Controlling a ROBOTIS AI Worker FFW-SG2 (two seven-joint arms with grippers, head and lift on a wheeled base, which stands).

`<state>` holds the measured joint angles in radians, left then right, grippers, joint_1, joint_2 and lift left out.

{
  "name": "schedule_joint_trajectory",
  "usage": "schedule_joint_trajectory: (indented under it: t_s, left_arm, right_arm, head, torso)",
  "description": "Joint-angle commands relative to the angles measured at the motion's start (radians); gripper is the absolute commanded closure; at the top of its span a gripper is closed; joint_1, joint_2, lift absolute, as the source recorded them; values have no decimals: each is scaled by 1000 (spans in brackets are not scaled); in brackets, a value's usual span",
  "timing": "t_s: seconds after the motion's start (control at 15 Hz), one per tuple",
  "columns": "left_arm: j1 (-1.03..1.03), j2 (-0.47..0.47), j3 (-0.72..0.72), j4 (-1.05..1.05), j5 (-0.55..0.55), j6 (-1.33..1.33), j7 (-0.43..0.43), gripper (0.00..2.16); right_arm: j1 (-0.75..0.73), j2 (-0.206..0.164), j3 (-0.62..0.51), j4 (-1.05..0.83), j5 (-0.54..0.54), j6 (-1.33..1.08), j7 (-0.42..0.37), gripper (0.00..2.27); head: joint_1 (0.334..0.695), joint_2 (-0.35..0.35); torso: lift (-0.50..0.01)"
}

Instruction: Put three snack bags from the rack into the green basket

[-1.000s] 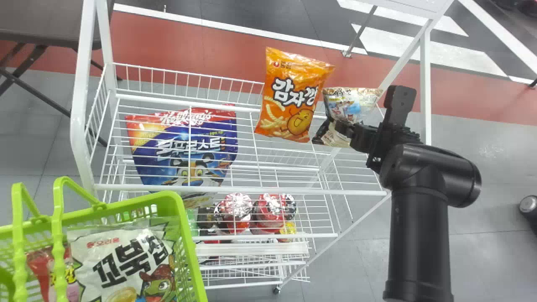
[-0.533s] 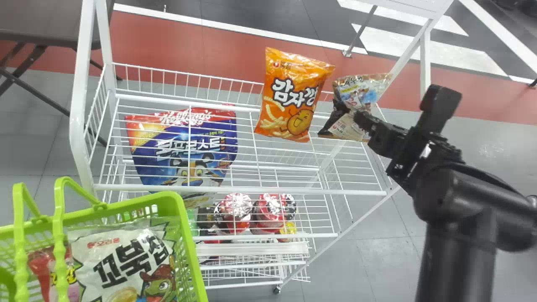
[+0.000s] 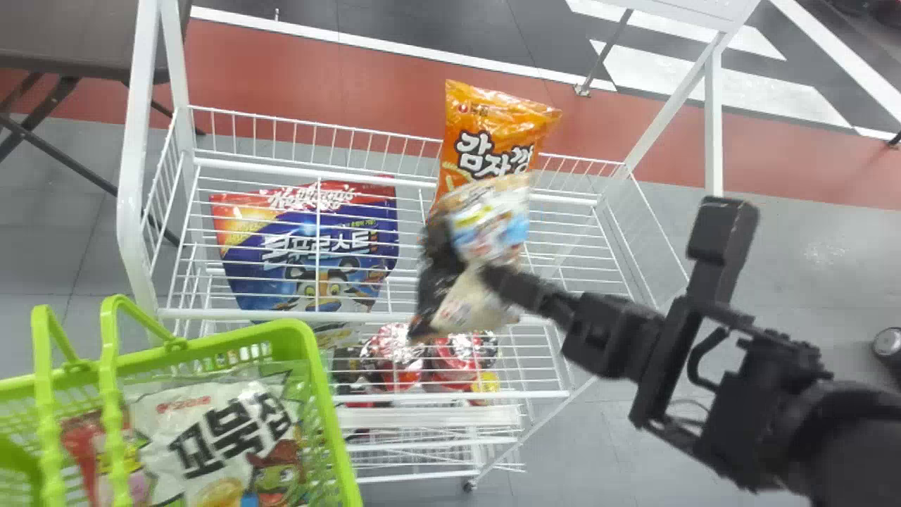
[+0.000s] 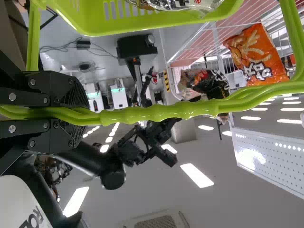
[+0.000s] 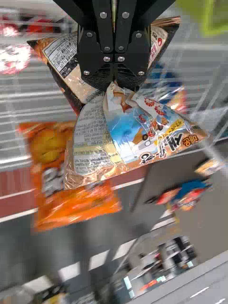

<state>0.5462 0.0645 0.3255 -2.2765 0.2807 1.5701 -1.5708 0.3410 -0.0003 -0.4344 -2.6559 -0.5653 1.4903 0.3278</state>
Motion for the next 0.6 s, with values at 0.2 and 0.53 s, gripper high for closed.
schedule_joint_trajectory:
  t_s: [0.2,0.53]
  left_arm:
    - [8,-3,-14,-5,0,1,-10,2152]
    - [15,-3,-22,-12,0,1,-10,2152]
  right_arm:
    - [66,1,273,-36,-68,82,4,2253]
    - [67,1,531,74,77,82,-7,2253]
  head:
    - [695,-24]
    - [695,215]
  torso:
    - [0]
    - [0]
